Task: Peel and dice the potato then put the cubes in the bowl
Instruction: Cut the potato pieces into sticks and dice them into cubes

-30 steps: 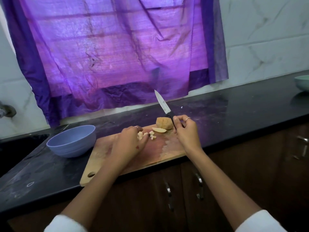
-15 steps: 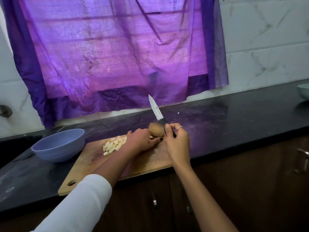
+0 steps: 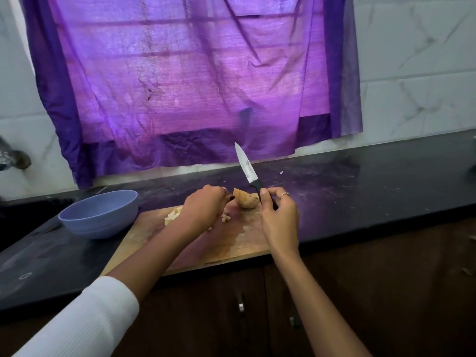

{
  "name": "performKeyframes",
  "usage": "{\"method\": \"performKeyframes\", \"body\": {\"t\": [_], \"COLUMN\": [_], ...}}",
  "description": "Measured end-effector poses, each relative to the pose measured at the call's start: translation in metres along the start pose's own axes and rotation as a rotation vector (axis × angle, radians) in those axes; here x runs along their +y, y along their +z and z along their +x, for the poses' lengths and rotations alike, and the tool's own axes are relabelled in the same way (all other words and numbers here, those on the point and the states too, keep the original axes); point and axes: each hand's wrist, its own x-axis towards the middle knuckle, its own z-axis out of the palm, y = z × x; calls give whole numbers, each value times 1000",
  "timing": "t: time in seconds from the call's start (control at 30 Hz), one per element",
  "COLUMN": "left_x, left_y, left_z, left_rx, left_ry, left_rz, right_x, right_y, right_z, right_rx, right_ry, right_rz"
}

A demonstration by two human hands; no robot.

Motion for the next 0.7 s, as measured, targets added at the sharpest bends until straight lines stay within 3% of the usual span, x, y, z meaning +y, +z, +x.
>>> {"method": "performKeyframes", "body": {"t": [0.17,0.47,0.7], "left_x": [-16,-40,-53], "left_y": [-16,-9,-23], "left_z": [-57,-117,-128], "left_rx": [148,138,92], "left_ry": [-131,-169,-220], "left_rz": [-482,-320,-453], "right_x": [-1,-20,-47], "right_y": [-1,-17,-37], "right_z": [-1,-31,-56], "right_rx": [-15,-245,-454], "right_ry": [-34,-124,-94], "right_rz": [-23,-226,-337]}}
